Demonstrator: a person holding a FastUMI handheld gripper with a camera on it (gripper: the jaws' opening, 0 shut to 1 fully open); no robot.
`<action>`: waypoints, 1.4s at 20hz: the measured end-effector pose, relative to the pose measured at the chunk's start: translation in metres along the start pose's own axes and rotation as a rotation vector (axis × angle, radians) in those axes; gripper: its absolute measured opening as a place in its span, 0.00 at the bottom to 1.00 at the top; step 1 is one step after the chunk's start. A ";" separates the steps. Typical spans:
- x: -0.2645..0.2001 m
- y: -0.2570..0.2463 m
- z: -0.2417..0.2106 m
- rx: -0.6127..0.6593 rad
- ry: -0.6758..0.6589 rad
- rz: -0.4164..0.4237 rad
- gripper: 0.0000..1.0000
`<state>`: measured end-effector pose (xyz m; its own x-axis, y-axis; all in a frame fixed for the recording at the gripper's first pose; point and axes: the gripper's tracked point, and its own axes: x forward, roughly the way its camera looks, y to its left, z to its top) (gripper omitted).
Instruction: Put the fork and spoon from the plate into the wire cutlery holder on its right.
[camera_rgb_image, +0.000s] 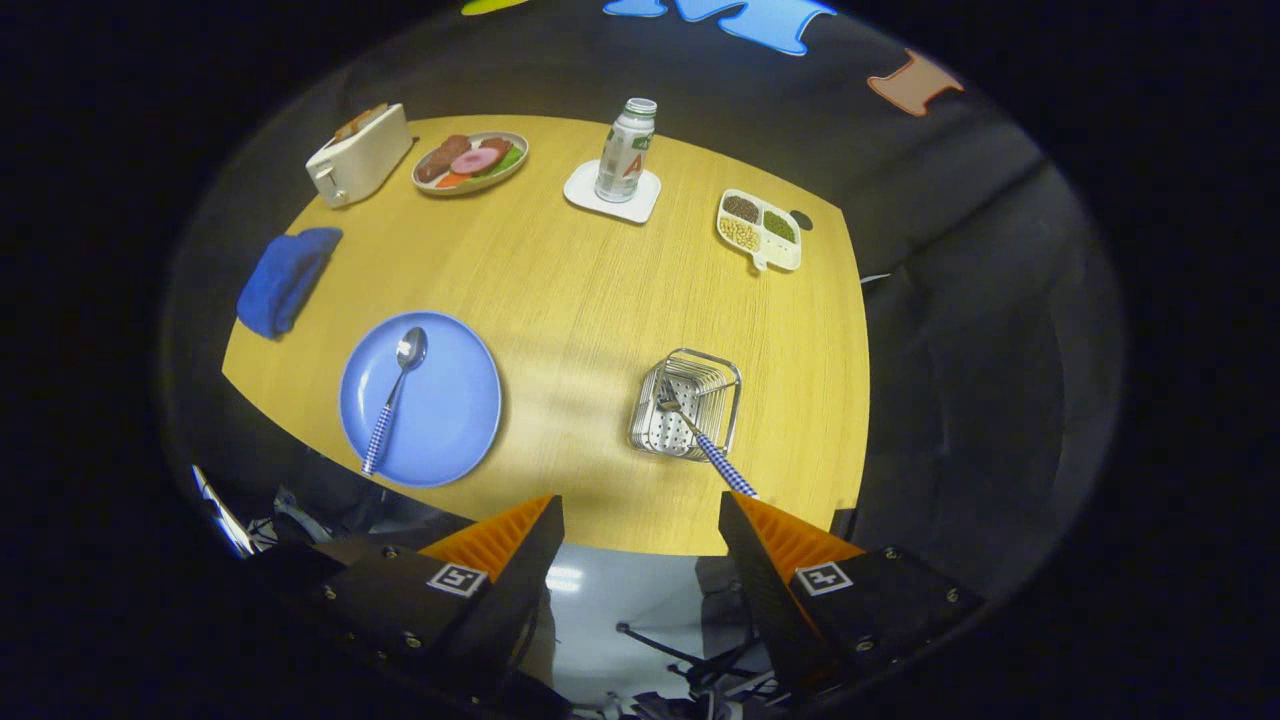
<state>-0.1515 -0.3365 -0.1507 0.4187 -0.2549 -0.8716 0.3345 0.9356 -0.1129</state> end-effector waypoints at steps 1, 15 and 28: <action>-0.003 0.011 0.002 0.015 -0.028 0.012 0.96; 0.016 0.170 0.014 0.070 -0.210 0.132 0.96; 0.059 0.235 0.004 0.126 -0.127 0.164 0.97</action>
<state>-0.0450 -0.1327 -0.2272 0.5763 -0.1383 -0.8054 0.3525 0.9312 0.0923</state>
